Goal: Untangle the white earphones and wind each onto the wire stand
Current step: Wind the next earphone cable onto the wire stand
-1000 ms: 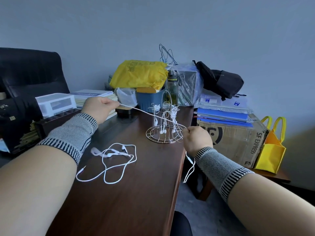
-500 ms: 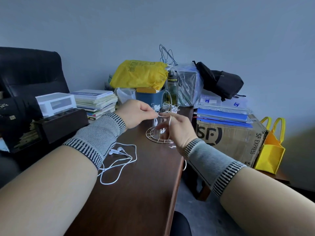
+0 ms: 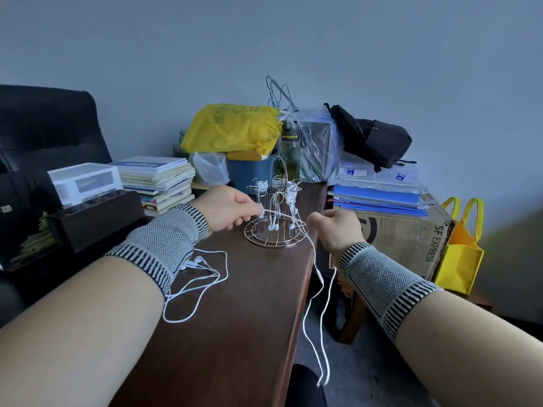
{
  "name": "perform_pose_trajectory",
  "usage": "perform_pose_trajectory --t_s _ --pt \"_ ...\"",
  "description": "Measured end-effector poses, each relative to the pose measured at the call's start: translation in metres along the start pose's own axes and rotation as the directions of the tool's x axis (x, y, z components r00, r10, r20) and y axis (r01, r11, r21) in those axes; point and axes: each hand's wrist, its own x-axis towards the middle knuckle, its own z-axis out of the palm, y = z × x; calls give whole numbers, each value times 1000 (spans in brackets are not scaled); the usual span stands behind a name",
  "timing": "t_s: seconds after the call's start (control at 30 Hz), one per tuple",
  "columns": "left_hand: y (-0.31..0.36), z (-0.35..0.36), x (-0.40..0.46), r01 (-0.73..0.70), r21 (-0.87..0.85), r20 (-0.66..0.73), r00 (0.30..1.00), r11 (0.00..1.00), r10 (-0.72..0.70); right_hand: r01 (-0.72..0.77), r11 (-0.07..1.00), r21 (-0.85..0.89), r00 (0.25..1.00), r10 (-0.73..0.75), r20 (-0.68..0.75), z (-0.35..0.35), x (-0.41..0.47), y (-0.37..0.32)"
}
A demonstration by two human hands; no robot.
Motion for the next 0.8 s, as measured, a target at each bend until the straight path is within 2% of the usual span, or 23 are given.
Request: perform_pose_trajectory --t_s 0.1,0.2,0.37,0.53,0.63,0.8 --pt "-1 6 7 0 -22 -39 999 1000 -1 8 996 -92 1000 -7 19 -1 7 7" --pt "-10 10 20 -11 -10 -149 989 1000 9 -4 973 -231 996 23 81 -5 14 10" --pt "-19 29 47 41 -15 -275 961 999 -44 24 950 -311 996 5 92 3 34 17" --pt "-24 54 69 125 33 -289 951 992 -110 56 936 -347 992 -13 125 23 59 20" --pt "-30 66 82 131 -29 -321 938 991 -133 80 900 -428 987 -11 160 34 73 25" --pt "-37 76 89 89 -111 -325 938 990 -121 164 893 -419 974 -79 214 44 77 34"
